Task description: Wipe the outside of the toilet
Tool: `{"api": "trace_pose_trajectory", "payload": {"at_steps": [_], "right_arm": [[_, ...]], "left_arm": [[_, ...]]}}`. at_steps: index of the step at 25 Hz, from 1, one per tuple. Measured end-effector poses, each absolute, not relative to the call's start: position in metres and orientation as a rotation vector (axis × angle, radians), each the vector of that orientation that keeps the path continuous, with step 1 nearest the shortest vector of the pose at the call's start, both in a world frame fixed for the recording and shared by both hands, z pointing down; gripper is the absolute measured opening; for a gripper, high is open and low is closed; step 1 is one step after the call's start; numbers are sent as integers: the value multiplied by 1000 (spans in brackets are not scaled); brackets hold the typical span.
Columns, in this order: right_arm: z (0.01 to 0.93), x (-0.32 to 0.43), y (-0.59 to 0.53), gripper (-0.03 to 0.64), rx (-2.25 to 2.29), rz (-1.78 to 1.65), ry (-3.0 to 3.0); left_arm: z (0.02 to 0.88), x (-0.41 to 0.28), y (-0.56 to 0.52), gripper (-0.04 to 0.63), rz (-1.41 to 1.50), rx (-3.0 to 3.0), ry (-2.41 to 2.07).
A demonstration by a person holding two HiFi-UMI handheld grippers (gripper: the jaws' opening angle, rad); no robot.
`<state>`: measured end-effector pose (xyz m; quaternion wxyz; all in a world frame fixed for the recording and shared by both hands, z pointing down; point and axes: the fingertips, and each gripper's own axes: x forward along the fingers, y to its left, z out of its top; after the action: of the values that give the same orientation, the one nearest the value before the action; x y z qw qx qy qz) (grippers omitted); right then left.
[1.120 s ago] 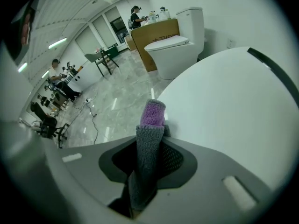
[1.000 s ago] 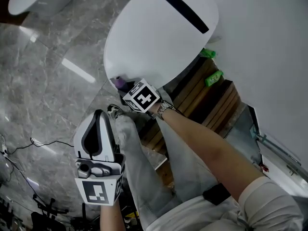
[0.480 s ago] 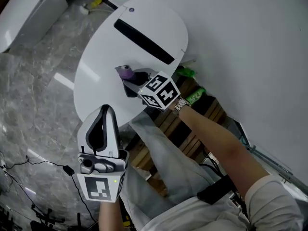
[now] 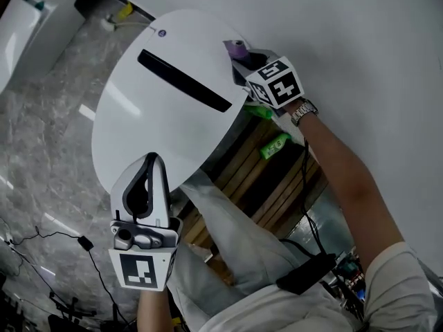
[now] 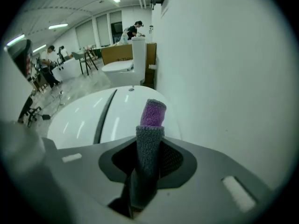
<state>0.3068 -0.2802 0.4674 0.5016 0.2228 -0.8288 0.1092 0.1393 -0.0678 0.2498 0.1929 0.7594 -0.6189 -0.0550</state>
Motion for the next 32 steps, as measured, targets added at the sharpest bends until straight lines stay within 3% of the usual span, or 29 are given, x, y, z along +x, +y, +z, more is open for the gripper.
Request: {"api": "trace_pose_trajectory", "payload": {"at_steps": [16, 32], "right_arm": [[507, 342, -353, 94, 680, -116, -1650], [506, 300, -272, 92, 478, 163, -1841]], "left_arm": [[265, 134, -69, 5, -119, 2062, -1774], [275, 116, -13, 5, -159, 2056, -1766]]}}
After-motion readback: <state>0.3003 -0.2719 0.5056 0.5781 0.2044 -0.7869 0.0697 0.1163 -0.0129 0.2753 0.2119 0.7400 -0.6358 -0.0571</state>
